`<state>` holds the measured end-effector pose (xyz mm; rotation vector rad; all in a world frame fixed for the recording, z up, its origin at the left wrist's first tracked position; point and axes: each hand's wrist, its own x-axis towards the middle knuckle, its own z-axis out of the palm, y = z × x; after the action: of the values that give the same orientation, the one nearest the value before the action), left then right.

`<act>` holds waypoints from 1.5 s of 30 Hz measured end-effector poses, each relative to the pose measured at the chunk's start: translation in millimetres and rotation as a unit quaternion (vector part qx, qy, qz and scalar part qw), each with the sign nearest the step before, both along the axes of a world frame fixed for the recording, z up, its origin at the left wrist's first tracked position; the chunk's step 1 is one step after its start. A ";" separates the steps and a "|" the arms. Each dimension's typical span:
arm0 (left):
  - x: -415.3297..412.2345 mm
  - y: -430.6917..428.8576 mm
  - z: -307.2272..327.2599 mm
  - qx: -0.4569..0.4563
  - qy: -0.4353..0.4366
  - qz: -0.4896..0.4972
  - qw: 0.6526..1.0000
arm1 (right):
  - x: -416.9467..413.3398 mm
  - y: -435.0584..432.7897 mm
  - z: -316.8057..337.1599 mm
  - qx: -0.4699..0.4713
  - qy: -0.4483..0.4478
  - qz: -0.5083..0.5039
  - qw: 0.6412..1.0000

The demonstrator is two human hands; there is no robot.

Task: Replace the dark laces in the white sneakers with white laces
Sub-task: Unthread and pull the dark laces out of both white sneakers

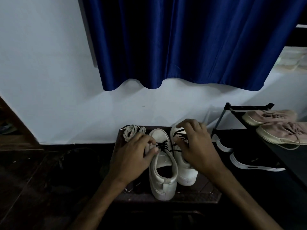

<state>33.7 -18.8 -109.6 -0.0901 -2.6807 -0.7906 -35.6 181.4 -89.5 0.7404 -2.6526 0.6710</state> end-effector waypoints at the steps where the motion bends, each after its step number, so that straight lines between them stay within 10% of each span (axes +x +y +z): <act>1: -1.6 6.4 1.1 0.001 -0.007 -0.010 1.000 | 7.8 -1.9 -0.3 -0.003 -0.003 0.015 1.000; 6: -8.1 28.5 -2.8 -0.104 -0.006 -0.011 0.995 | 17.7 -7.4 -20.5 0.148 -0.048 0.014 0.988; 21: -12.7 45.0 -12.1 -0.181 0.099 0.051 0.977 | 17.6 -2.4 -41.8 0.026 -0.006 0.002 1.000; 25: -7.6 31.9 -14.4 0.144 0.088 0.105 0.980 | 18.2 -1.2 -42.7 0.029 -0.017 -0.024 0.999; 27: -8.3 26.6 -14.4 0.438 0.025 0.144 0.887 | 19.0 -1.8 -43.0 0.022 -0.019 -0.029 0.999; 29: -7.0 25.2 -13.2 0.532 -0.007 0.109 0.840 | 20.0 -4.6 -42.8 0.017 -0.015 -0.033 0.999; 35: -4.0 16.2 9.7 0.219 -0.097 -0.033 0.970 | 20.9 -8.8 -44.0 0.025 -0.010 -0.038 0.999; 39: -8.8 21.7 15.1 -0.036 -0.077 -0.013 0.996 | 21.0 -8.6 -45.4 0.026 0.004 -0.045 0.999; 45: -13.4 20.0 -0.1 -0.002 -0.028 0.005 1.000 | 22.5 -8.6 -44.8 0.034 0.012 -0.063 0.997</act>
<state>20.3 1.1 -109.7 -0.0550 -2.7327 -0.7966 -13.1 172.8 -134.3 0.5892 -2.6852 0.5363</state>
